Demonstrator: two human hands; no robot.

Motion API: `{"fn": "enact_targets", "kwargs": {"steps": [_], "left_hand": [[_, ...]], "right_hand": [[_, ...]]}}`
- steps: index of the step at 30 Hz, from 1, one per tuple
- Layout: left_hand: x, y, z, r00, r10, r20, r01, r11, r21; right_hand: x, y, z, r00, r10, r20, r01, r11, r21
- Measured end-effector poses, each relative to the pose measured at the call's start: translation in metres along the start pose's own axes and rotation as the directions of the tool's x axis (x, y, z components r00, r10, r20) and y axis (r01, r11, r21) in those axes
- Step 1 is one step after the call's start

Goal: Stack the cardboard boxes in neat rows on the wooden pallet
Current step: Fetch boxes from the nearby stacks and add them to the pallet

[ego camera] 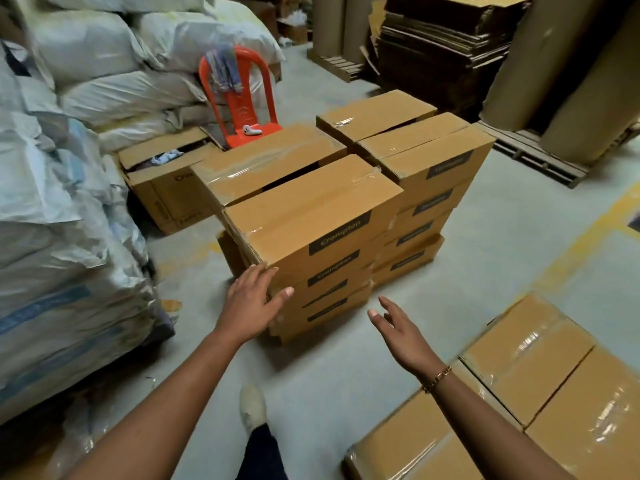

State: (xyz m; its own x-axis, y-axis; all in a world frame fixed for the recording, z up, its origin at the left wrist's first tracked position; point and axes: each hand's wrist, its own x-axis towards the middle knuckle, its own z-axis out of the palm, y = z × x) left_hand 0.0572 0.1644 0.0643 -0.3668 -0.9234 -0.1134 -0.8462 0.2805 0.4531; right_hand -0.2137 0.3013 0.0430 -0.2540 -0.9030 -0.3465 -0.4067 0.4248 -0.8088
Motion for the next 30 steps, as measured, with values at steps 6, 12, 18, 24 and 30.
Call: {"fn": "enact_targets", "kwargs": {"steps": [6,12,18,24,30], "left_hand": [[0.119,-0.042,-0.002,0.994,0.094,0.062,-0.095,0.996,0.003],[0.249,-0.102,-0.024,0.968,0.158,0.194,-0.160,0.987,-0.003],[0.360,-0.149,-0.032,0.931,0.137,0.339,-0.160,0.986,0.041],[0.418,-0.172,-0.025,0.882,0.114,0.457,-0.138,0.990,0.018],[0.441,-0.181,-0.014,0.871,0.028,0.490,0.053,0.987,-0.151]], "right_hand": [[0.088,-0.031,0.040,0.997,0.069,-0.027,-0.067,0.995,0.078],[0.182,-0.076,0.101,0.965,0.260,-0.048,-0.236,0.929,0.287],[0.249,-0.113,0.147,0.892,0.449,-0.055,-0.379,0.809,0.450],[0.289,-0.120,0.172,0.818,0.571,-0.062,-0.444,0.697,0.563],[0.312,-0.129,0.184,0.759,0.644,-0.096,-0.422,0.599,0.680]]}}
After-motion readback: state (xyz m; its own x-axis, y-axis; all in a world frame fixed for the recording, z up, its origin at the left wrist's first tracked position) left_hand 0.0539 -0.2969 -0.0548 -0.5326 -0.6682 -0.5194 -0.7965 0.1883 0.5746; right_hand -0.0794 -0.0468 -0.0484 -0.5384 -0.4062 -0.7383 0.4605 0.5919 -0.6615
